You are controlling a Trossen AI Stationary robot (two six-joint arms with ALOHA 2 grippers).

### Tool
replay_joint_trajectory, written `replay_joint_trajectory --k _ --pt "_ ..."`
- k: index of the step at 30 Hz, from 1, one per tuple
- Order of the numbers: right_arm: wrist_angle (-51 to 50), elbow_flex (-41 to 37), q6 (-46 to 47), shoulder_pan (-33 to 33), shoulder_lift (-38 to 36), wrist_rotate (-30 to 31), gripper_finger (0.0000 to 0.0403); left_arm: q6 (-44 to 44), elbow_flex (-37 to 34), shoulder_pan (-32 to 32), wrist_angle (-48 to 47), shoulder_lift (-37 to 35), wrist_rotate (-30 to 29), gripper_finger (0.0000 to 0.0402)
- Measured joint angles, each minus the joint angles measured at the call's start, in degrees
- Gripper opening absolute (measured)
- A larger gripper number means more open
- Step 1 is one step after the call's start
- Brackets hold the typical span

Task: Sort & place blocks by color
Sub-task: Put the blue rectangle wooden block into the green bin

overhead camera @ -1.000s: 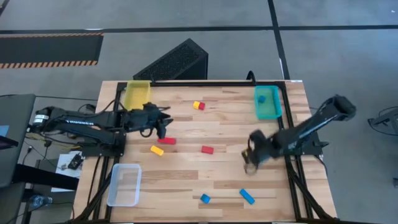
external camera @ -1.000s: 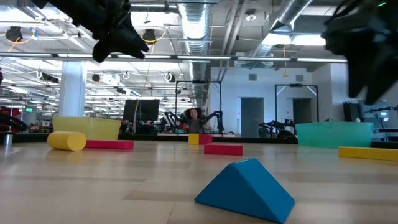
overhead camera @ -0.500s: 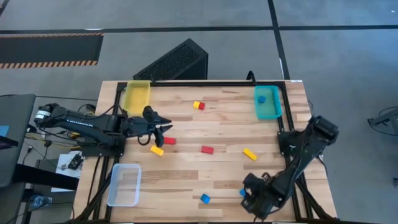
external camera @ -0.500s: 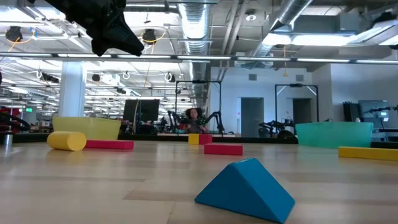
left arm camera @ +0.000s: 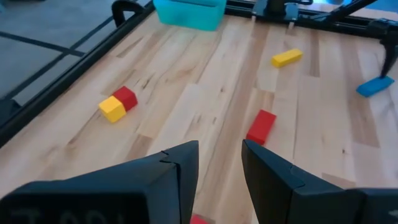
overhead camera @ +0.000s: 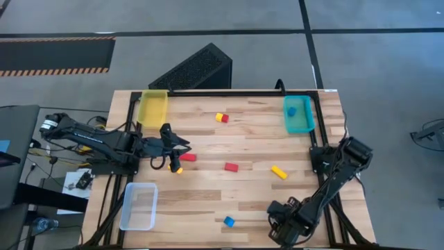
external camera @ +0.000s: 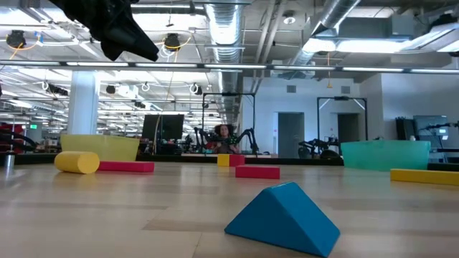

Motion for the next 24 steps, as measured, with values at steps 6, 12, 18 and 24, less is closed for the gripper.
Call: replay_joint_trajectory --k 6,12,18,24 --pt "-0.6 -0.9 -1.5 -1.2 -0.7 -2.3 0.0249 -0.7 0.0 -1.5 -0.2 0.0 0.0 0.0112" --pt "-4.3 -0.8 -3.1 -0.8 -1.8 -2.1 0.0249 -0.9 0.0 -2.9 -0.2 0.0 -2.9 0.0112" --pt "-5.6 -0.8 -10.5 -0.5 -2.4 -3.0 0.0250 -0.2 0.0 -2.5 0.1 0.0 -3.1 0.0112" --pt "-6.4 -2.4 -13.4 -1.8 -2.4 0.2 0.0250 6.2 -0.1 -0.6 6.9 3.3 -3.0 0.0112"
